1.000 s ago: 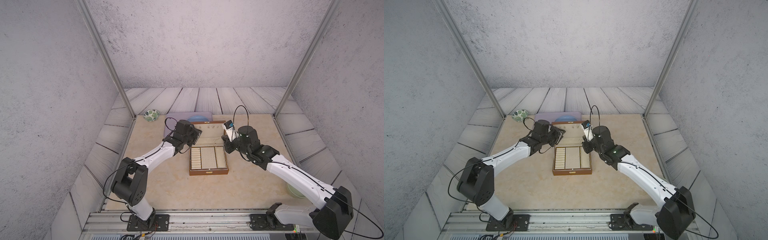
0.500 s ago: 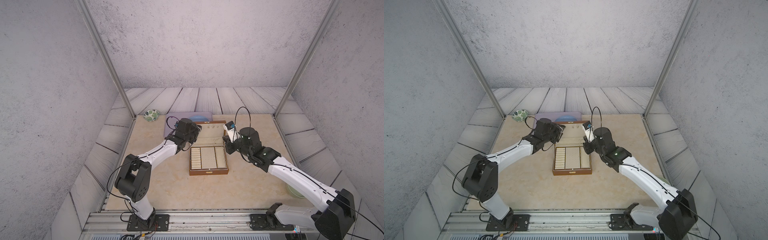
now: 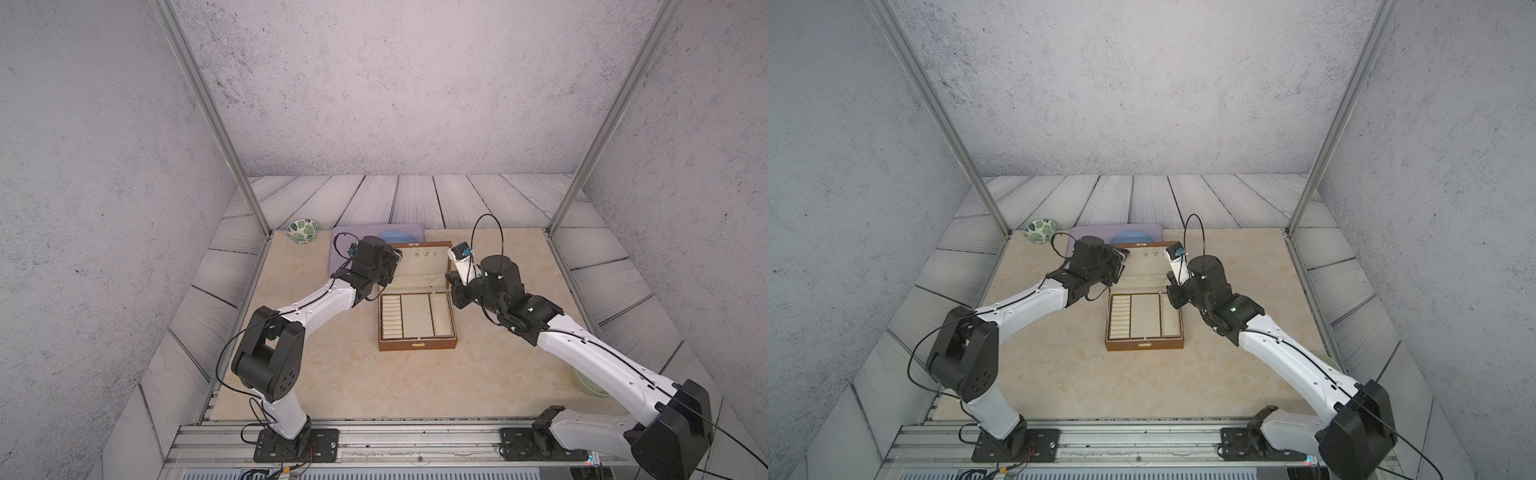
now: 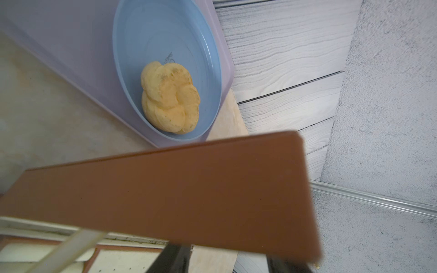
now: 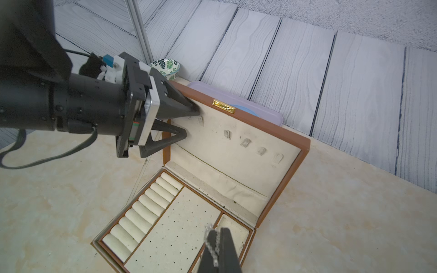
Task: Put jewelry chain into jewelry box
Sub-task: Open the fastener on the jewelry box.
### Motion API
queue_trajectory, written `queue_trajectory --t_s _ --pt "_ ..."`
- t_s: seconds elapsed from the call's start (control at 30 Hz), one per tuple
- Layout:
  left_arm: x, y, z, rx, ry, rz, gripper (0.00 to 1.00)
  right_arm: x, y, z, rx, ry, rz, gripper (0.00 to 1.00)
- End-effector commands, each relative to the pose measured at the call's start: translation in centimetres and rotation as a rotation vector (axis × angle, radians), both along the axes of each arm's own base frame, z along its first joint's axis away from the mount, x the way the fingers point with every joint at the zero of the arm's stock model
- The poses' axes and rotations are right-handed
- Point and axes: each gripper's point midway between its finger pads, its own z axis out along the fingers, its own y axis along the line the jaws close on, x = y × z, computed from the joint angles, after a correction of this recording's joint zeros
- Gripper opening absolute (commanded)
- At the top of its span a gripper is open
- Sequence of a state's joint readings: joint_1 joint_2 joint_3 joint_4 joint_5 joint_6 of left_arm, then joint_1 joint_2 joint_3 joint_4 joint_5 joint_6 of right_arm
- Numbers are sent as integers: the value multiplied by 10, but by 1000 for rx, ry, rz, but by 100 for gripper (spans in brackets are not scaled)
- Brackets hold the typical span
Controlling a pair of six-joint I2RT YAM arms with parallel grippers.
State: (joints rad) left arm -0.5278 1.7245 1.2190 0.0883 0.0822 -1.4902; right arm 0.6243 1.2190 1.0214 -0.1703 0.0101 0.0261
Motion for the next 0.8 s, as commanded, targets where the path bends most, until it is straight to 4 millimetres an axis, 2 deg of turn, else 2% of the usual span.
queue_trajectory --t_s 0.0,0.13,0.63,0.77 --pt "2 -4 -10 4 26 -6 55 -1 -3 9 27 -19 -6 0" --pt "-1 -5 -17 1 49 -12 55 -2 -2 8 28 -17 -6 0" --pt "-21 6 -26 7 88 -3 50 -1 0 6 37 -8 -4 0" --pt "-21 5 -20 3 76 -10 50 0 1 6 40 -6 2 0"
